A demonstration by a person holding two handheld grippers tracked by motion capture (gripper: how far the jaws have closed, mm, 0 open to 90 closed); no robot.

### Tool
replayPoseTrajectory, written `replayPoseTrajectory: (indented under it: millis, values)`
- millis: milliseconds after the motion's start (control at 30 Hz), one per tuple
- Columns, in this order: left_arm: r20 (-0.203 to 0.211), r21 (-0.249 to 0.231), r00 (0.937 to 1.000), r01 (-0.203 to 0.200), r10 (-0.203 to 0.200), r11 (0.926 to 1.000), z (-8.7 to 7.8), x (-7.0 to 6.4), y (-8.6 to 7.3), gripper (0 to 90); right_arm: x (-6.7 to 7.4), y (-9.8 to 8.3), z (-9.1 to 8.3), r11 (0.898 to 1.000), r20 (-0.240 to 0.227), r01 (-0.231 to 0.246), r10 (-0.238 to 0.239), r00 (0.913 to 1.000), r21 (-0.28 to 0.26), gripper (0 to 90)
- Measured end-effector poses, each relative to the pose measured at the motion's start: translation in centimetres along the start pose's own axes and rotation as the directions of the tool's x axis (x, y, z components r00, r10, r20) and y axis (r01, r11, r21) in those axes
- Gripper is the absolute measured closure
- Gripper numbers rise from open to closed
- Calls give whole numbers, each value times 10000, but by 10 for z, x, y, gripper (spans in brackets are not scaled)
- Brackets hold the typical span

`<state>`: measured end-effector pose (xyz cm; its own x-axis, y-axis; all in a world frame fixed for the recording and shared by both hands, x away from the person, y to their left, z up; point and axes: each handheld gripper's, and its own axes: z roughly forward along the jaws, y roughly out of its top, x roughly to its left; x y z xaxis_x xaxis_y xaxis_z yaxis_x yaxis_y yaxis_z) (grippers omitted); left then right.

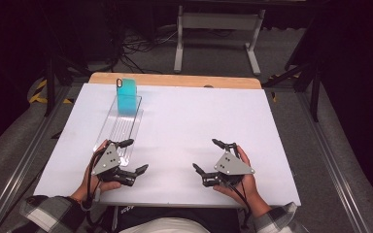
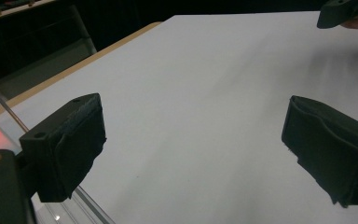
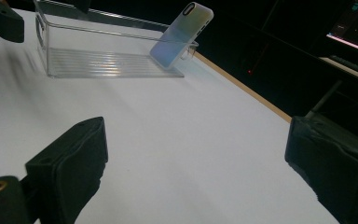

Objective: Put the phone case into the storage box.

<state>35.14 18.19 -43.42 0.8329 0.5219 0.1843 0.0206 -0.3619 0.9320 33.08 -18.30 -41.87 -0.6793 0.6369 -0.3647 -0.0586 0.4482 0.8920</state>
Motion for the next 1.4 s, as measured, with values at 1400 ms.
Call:
replayPoseTrajectory:
  millis: [1400]
  values:
    - [52, -181, 9998, -199, 200, 9996, 1, -1, 5, 68, 1, -2, 6, 9966, 260, 424, -443, 9987, 706, 80]
